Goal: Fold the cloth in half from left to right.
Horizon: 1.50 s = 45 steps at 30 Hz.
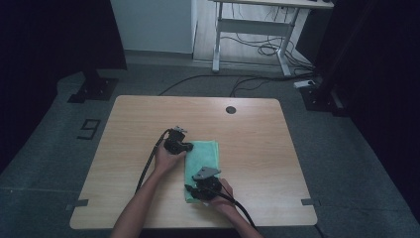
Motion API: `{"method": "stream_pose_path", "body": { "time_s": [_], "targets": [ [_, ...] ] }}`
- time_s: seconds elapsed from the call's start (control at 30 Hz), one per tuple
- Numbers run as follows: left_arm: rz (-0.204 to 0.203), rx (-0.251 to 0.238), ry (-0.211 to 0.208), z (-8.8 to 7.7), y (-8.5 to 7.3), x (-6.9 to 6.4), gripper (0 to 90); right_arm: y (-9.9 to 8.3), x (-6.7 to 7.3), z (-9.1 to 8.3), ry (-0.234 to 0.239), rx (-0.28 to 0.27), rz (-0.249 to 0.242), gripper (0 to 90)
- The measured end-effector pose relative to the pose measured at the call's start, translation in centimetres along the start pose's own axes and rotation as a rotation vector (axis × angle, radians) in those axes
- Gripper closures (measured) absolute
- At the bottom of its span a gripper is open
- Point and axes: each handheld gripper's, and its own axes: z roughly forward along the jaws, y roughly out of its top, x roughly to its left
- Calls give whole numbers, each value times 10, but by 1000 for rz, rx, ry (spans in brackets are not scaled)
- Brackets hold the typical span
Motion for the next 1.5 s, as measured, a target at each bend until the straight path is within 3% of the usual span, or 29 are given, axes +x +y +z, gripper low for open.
{"method": "stream_pose_path", "body": {
  "time_s": [0.5,0.7,1.03,1.1,1.23,1.4,1.5],
  "targets": [
    [-18,-10,-8,0,-1,1,838,-10,16,-11,26,0,-50,510],
    [-2,-9,1,0,-2,-2,837,-12,21,-14,36,6,-64,516],
    [33,-7,4,0,-2,-9,786,-10,18,-15,78,13,-28,498],
    [38,-22,9,-5,-1,-11,731,-8,12,-18,94,-18,15,496],
    [29,-81,6,-23,-2,-11,637,0,-11,-33,74,-101,96,507],
    [5,-136,11,-41,-6,-6,518,8,-46,-40,-22,-102,127,495],
    [18,-147,16,-46,-8,-4,467,9,-64,-39,-55,-97,150,493]
  ]
}}
